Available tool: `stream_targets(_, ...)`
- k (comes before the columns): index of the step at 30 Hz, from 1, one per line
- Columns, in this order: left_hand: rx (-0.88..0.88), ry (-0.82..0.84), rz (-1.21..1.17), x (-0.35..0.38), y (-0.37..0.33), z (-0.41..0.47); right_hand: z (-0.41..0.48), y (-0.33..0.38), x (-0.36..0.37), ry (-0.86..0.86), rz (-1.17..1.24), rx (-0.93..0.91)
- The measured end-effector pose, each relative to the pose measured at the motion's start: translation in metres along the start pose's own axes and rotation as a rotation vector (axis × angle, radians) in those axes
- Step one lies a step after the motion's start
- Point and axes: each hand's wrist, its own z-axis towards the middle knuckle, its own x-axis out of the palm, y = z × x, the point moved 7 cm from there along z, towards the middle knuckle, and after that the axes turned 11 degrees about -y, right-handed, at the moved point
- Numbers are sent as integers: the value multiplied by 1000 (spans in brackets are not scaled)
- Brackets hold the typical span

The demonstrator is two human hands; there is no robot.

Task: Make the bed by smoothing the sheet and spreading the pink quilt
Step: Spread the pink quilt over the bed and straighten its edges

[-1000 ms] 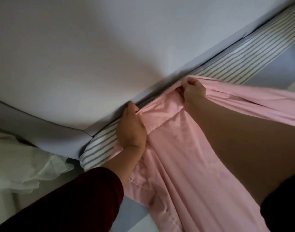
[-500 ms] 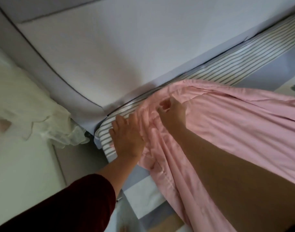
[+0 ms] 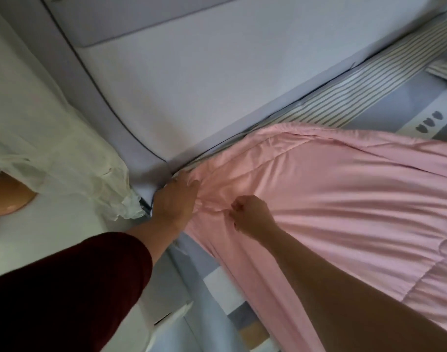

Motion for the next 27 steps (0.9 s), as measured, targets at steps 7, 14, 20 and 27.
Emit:
stream_targets(7, 77, -20, 311, 6, 24, 9, 17, -8, 39, -22, 296, 131)
stream_targets(14, -253, 56, -27, 18, 39, -4, 20, -8, 44, -65, 300, 131)
stream_targets(20, -307, 125, -210, 34, 38, -15, 18, -6, 44, -50, 275, 86)
stream_targets(27, -4, 54, -138, 27, 20, -9, -31, 13, 19, -64, -205, -209)
